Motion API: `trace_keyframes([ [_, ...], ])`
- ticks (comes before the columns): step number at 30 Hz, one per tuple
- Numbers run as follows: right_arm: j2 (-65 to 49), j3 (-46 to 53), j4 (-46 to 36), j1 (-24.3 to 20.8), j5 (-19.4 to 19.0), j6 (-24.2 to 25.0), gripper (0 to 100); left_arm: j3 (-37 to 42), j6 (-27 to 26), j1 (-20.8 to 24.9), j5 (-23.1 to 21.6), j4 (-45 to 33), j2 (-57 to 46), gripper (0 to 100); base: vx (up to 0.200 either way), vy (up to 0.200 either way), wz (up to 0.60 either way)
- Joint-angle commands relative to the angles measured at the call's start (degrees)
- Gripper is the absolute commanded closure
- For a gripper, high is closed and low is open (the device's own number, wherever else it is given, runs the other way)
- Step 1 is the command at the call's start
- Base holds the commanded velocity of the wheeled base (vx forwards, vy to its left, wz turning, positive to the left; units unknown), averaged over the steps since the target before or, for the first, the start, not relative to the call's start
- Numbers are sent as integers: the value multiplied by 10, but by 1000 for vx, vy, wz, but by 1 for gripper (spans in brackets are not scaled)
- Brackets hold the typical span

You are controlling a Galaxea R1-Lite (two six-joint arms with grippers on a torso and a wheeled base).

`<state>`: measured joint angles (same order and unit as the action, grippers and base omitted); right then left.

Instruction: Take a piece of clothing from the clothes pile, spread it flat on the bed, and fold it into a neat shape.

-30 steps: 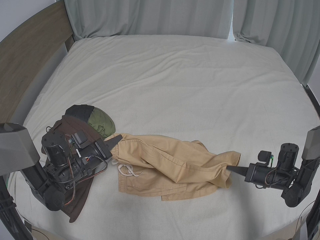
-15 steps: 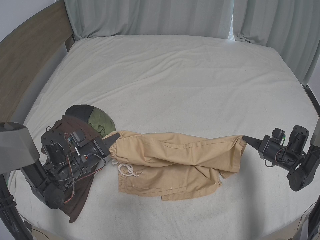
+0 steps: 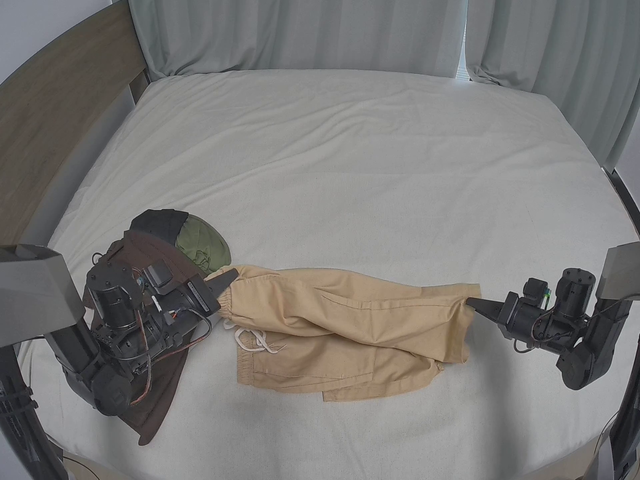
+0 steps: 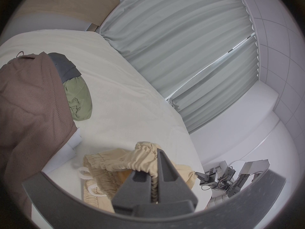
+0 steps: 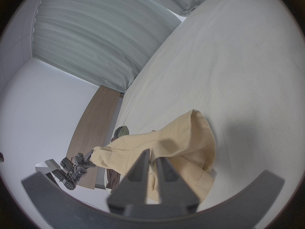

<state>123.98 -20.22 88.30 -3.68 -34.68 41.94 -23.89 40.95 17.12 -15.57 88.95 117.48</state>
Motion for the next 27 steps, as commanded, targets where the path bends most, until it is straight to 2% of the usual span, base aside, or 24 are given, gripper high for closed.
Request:
trace_keyframes([
  [1, 13, 0, 0, -12, 0, 0, 0, 0, 0, 1, 0, 2, 1, 100, 0, 0, 0],
  [27, -25, 14, 0, -73, 7, -1, 0, -3, 0, 1, 1, 2, -1, 100, 0, 0, 0],
])
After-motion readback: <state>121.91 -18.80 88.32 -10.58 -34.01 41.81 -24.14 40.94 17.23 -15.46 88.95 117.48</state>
